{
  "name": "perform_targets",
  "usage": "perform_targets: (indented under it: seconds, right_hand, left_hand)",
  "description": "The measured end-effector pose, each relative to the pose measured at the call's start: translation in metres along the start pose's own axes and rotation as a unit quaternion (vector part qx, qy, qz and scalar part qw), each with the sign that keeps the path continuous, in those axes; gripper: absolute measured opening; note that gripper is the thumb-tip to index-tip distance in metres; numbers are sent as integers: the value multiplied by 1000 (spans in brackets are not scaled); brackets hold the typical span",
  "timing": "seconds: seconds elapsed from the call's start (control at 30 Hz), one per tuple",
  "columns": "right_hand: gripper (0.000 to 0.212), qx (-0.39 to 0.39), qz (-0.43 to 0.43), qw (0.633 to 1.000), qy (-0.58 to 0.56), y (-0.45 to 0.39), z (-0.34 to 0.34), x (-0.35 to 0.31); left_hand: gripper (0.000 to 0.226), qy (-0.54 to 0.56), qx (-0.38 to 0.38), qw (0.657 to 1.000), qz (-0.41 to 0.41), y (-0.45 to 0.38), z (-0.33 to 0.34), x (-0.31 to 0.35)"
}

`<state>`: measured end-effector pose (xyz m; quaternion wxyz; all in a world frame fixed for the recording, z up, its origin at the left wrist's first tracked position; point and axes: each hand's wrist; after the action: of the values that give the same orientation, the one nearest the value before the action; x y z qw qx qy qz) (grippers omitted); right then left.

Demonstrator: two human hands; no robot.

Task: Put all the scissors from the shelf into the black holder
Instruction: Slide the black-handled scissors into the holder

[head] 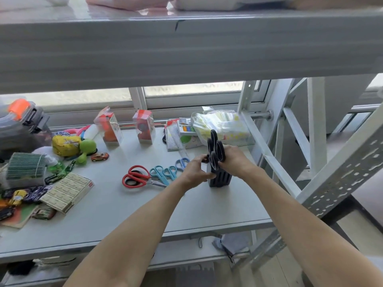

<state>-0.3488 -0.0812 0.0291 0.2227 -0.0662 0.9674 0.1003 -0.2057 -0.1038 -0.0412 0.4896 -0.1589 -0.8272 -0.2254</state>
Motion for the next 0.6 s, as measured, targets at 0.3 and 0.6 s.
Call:
perform_targets:
  seconds: [0.3, 0.6]
  right_hand:
    - [20, -43, 16, 999, 22, 0, 2, 2]
    - [28, 309, -37, 943, -122, 24, -22, -18]
  left_hand:
    - [68, 18, -2, 1000, 0, -3, 2, -2]
    - [75, 32, -5, 999, 3, 6, -11, -16]
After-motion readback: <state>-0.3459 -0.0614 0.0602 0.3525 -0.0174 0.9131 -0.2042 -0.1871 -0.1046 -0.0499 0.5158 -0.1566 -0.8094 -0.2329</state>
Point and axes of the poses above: each hand's wrist, its own y-axis away from the middle knuckle, its own z-axis out of the palm, x = y × z, and after that the axes turned 10 degrees about -x, right-handed
